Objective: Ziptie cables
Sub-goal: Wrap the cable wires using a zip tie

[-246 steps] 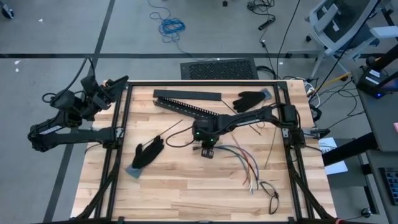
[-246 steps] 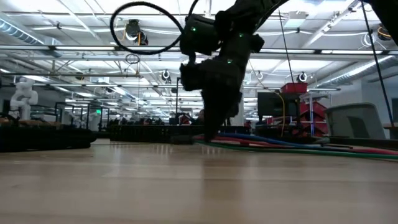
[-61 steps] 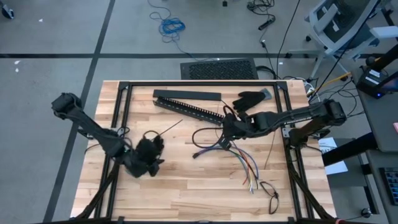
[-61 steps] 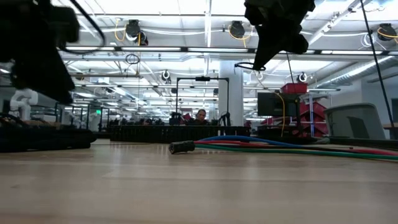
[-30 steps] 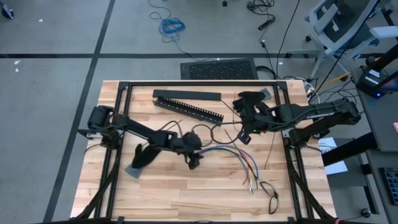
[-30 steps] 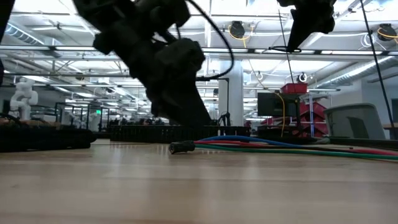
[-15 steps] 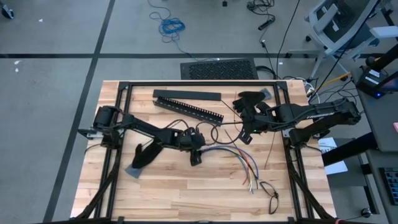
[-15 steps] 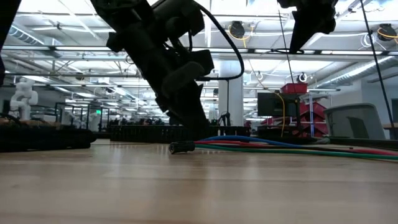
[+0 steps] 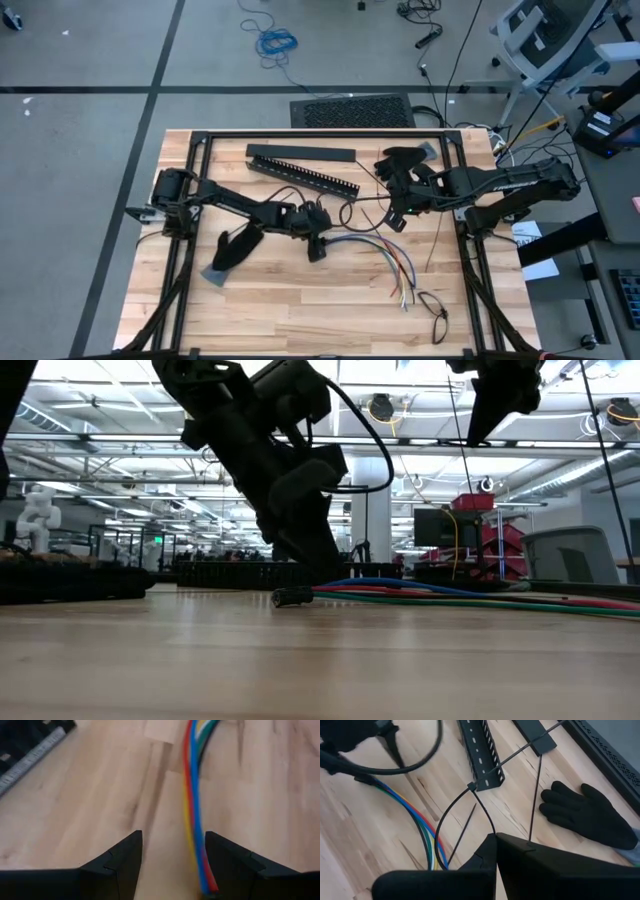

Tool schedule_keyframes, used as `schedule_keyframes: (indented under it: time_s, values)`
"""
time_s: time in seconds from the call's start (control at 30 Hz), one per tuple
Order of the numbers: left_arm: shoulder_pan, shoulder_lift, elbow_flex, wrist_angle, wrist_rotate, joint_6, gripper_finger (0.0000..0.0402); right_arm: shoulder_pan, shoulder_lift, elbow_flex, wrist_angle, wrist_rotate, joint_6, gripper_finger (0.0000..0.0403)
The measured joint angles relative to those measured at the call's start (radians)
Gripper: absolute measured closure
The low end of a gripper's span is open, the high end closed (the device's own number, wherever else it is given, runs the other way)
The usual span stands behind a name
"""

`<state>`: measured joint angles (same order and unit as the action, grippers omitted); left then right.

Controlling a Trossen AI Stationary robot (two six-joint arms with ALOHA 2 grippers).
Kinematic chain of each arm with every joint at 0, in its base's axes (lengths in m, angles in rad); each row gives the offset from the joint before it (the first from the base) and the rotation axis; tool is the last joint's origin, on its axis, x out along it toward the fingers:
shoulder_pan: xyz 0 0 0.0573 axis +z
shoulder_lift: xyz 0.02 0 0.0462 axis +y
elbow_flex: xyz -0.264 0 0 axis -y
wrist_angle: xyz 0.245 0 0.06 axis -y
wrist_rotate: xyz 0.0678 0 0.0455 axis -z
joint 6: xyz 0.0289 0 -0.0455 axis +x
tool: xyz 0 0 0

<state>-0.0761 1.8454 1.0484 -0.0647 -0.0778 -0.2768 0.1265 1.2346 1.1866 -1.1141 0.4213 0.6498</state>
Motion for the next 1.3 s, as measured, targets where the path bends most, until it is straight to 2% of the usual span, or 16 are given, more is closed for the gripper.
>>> schedule_keyframes:
  time_s: [0.17, 0.37, 0.67, 0.77, 0.9, 0.97, 1.07, 1.17, 1.3]
  values:
    - [-0.018, -0.009, 0.023, 0.017, -0.001, 0.01, 0.0189, -0.001, 0.0, 0.0, 0.0, 0.002, -0.007, 0.0403]
    - [-0.02, 0.065, 0.023, -0.002, -0.001, 0.024, 0.0189, -0.001, 0.0, 0.0, 0.0, 0.021, -0.003, 0.0403]
    - [-0.016, 0.148, 0.09, 0.007, -0.021, 0.068, 0.0191, -0.001, 0.0, 0.0, 0.001, 0.025, -0.005, 0.0403]
    - [-0.024, 0.183, 0.113, -0.012, -0.025, 0.099, 0.0224, -0.001, 0.0, 0.0, 0.002, 0.025, -0.005, 0.0403]
    - [-0.026, 0.208, 0.137, -0.016, -0.029, 0.106, 0.0322, -0.001, 0.0, 0.0, 0.002, 0.026, -0.008, 0.0403]
    - [-0.02, 0.213, 0.147, -0.02, 0.001, 0.125, 0.0373, -0.001, 0.0, 0.0, 0.002, 0.028, -0.009, 0.0403]
    - [-0.007, 0.208, 0.153, -0.032, 0.026, 0.09, 0.0386, 0.0, 0.0, 0.0, 0.001, 0.032, -0.01, 0.0403]
    - [0.005, 0.152, 0.152, -0.074, 0.035, 0.069, 0.0387, -0.001, 0.0, 0.0, -0.011, 0.033, -0.009, 0.0403]
    - [0.013, 0.029, 0.128, -0.213, -0.025, 0.099, 0.0388, 0.0, -0.003, 0.0, -0.055, 0.05, 0.006, 0.0403]
